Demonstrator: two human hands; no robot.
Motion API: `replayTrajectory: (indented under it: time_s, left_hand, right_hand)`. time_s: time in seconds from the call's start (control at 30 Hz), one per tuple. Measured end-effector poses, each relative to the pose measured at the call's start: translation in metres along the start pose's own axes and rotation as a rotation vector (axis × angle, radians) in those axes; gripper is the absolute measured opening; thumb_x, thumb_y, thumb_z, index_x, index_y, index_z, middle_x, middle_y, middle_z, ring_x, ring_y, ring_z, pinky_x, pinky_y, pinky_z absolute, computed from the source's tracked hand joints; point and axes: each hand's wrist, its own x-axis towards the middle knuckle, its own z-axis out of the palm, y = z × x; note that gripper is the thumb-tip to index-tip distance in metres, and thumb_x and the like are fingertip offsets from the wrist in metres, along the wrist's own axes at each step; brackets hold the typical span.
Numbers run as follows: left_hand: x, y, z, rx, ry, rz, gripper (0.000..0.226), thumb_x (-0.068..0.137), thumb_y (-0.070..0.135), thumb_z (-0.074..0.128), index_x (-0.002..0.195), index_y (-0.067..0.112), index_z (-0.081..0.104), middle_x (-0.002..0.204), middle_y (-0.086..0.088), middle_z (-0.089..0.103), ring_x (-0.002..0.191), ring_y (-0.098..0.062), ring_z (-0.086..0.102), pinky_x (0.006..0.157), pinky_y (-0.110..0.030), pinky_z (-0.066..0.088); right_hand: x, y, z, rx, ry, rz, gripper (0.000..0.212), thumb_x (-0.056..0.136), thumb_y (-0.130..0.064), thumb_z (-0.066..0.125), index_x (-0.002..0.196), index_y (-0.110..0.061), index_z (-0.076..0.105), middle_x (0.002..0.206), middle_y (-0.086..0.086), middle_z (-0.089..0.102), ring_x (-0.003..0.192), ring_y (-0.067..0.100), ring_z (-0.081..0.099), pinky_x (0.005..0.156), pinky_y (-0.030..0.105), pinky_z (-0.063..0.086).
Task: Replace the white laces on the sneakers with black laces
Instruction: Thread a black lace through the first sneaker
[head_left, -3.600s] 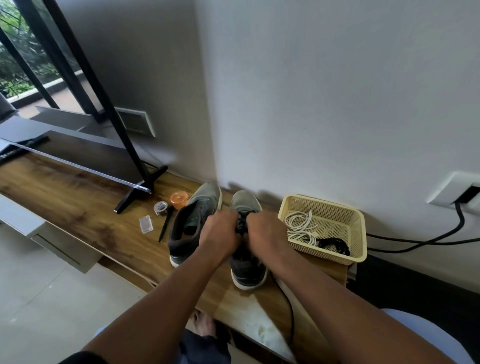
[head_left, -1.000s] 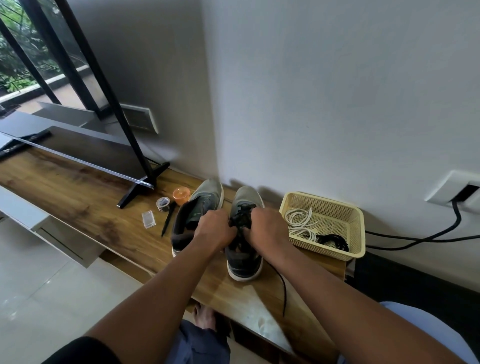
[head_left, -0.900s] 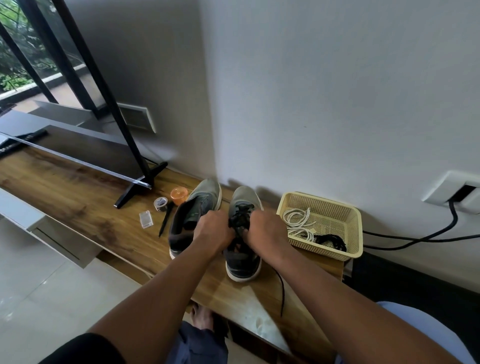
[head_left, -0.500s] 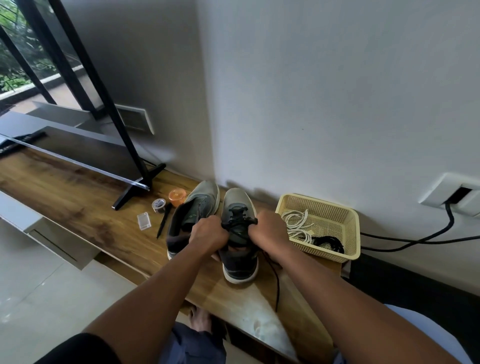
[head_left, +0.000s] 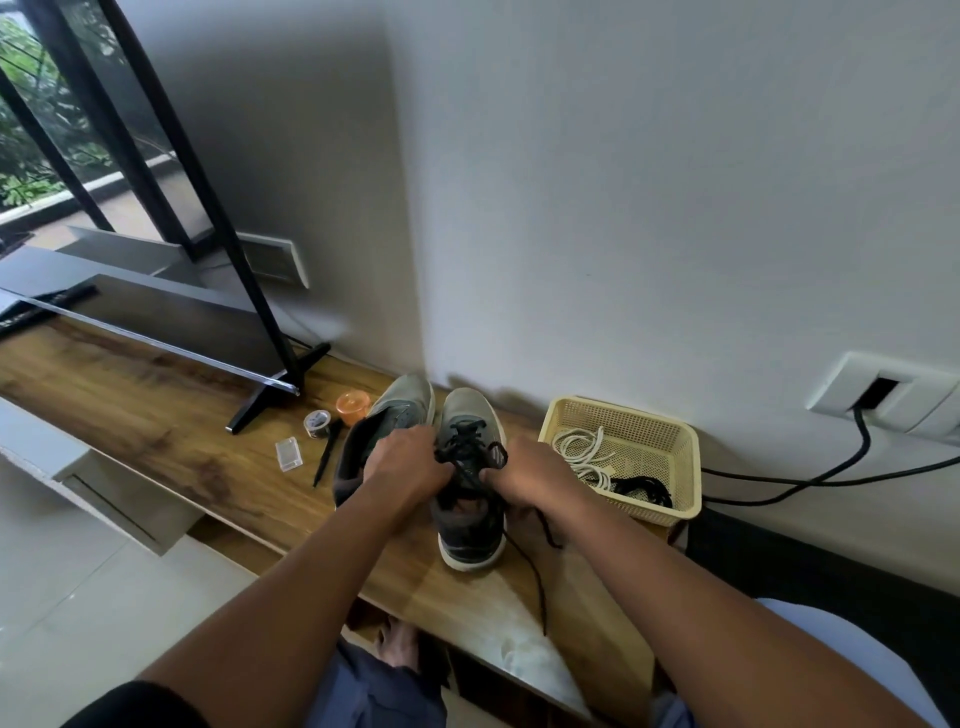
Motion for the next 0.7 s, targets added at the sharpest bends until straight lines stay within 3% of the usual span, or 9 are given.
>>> replayTrajectory:
  time_s: [0.1, 0.17, 0.27, 0.33, 0.47, 0.53, 0.6, 0.7]
  left_hand:
    - [-0.008, 0.003, -0.009, -0.016, 0.067, 0.093, 0.046, 0.087, 0.045, 0.073, 0.129, 0.029, 0.064, 0.121, -0.001, 0.072, 0.113, -0.024, 0.067, 0.093, -0.039, 0.055]
    - [-0.013, 0.005, -0.014, -0.054, 0.096, 0.127, 0.043, 0.088, 0.044, 0.074, 0.128, 0.032, 0.067, 0.121, 0.002, 0.072, 0.111, -0.02, 0.067, 0.092, -0.037, 0.056]
    - [-0.02, 0.009, -0.022, -0.133, 0.123, 0.129, 0.024, 0.09, 0.043, 0.074, 0.113, 0.036, 0.075, 0.11, 0.007, 0.073, 0.103, -0.016, 0.068, 0.086, -0.034, 0.056]
    - [-0.023, 0.013, -0.026, -0.207, 0.119, 0.132, 0.016, 0.091, 0.041, 0.073, 0.105, 0.035, 0.078, 0.1, 0.01, 0.074, 0.096, -0.014, 0.069, 0.082, -0.033, 0.058]
    - [-0.031, 0.022, -0.033, -0.323, 0.129, 0.149, 0.011, 0.092, 0.034, 0.071, 0.1, 0.034, 0.079, 0.092, 0.01, 0.075, 0.092, -0.013, 0.07, 0.08, -0.034, 0.059]
    - [-0.033, 0.022, -0.037, -0.356, 0.134, 0.123, 0.014, 0.089, 0.028, 0.069, 0.096, 0.035, 0.078, 0.089, 0.011, 0.075, 0.088, -0.012, 0.069, 0.077, -0.034, 0.061]
    - [-0.034, 0.018, -0.041, -0.365, 0.128, 0.078, 0.016, 0.086, 0.022, 0.068, 0.091, 0.034, 0.077, 0.087, 0.012, 0.073, 0.085, -0.012, 0.069, 0.076, -0.034, 0.061]
    - [-0.031, 0.013, -0.042, -0.306, 0.06, 0.042, 0.013, 0.086, 0.018, 0.068, 0.081, 0.027, 0.076, 0.086, 0.005, 0.073, 0.084, -0.017, 0.069, 0.076, -0.036, 0.06]
  right_hand:
    - [-0.015, -0.004, -0.011, 0.309, -0.22, 0.14, 0.026, 0.104, -0.026, 0.052, 0.111, -0.001, 0.06, 0.075, 0.014, 0.077, 0.054, 0.026, 0.069, 0.052, 0.028, 0.055]
    - [-0.023, -0.007, -0.019, 0.443, -0.261, 0.182, 0.025, 0.107, -0.023, 0.049, 0.105, 0.0, 0.058, 0.067, 0.013, 0.074, 0.049, 0.025, 0.065, 0.048, 0.024, 0.051]
    - [-0.03, -0.012, -0.025, 0.459, -0.277, 0.134, 0.027, 0.105, -0.026, 0.055, 0.113, -0.001, 0.062, 0.073, 0.013, 0.074, 0.055, 0.026, 0.067, 0.064, 0.034, 0.054]
    - [-0.034, -0.014, -0.021, 0.376, -0.243, 0.064, 0.028, 0.099, -0.024, 0.066, 0.114, 0.0, 0.068, 0.081, 0.016, 0.075, 0.058, 0.025, 0.066, 0.066, 0.035, 0.055]
    - [-0.042, -0.015, -0.011, 0.246, -0.108, 0.008, 0.014, 0.088, -0.017, 0.072, 0.08, -0.006, 0.07, 0.065, 0.005, 0.067, 0.05, 0.019, 0.058, 0.056, 0.028, 0.048]
    - [-0.042, -0.016, -0.015, 0.271, -0.053, 0.004, 0.013, 0.086, -0.016, 0.072, 0.076, -0.008, 0.069, 0.065, 0.007, 0.065, 0.052, 0.022, 0.056, 0.057, 0.031, 0.046]
    - [-0.04, -0.016, -0.026, 0.228, 0.039, -0.058, 0.018, 0.09, -0.027, 0.07, 0.082, -0.011, 0.069, 0.074, 0.007, 0.068, 0.064, 0.023, 0.061, 0.059, 0.03, 0.046]
    - [-0.039, -0.015, -0.044, 0.155, 0.184, -0.114, 0.043, 0.098, -0.051, 0.06, 0.069, -0.018, 0.057, 0.064, -0.003, 0.058, 0.061, 0.017, 0.054, 0.052, 0.03, 0.032]
